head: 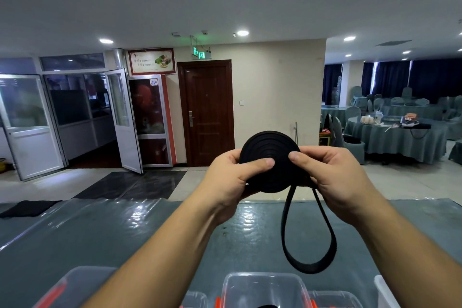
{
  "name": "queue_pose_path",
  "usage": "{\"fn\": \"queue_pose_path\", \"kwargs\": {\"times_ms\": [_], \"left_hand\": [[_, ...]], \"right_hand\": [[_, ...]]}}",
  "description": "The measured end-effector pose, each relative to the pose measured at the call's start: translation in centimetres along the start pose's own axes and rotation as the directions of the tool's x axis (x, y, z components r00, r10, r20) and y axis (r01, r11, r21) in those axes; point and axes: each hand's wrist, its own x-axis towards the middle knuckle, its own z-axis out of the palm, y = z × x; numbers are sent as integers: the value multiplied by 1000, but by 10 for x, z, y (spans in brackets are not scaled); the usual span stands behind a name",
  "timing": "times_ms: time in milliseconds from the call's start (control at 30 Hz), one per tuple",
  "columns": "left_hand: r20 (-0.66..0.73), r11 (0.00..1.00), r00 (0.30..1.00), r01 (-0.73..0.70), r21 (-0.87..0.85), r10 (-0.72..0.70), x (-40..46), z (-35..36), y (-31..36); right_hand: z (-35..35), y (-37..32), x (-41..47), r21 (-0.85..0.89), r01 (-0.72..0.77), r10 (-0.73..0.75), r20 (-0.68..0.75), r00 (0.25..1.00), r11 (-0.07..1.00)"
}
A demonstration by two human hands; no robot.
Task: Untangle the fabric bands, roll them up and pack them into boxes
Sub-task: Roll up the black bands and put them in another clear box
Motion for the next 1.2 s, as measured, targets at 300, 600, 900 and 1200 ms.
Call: {"fn": "queue_pose_path", "kwargs": {"times_ms": [300,600,900,1200], "left_hand": [[-37,997,996,-76,29,77,0,5,8],[-31,999,999,-41,4,41,0,-1,5],[-130,972,986,-125,-200,100,-5,6,-1],[-138,983,985,-126,-136,107,-8,7,-1]], "right_hand": [[2,0,-3,48,3,1,-64,998,999],[11,-5,1,67,-19,25,-95,995,998],[22,2,1,195,17,8,-125,992,981],[21,0,-2,207,0,33,-154,987,978]]}}
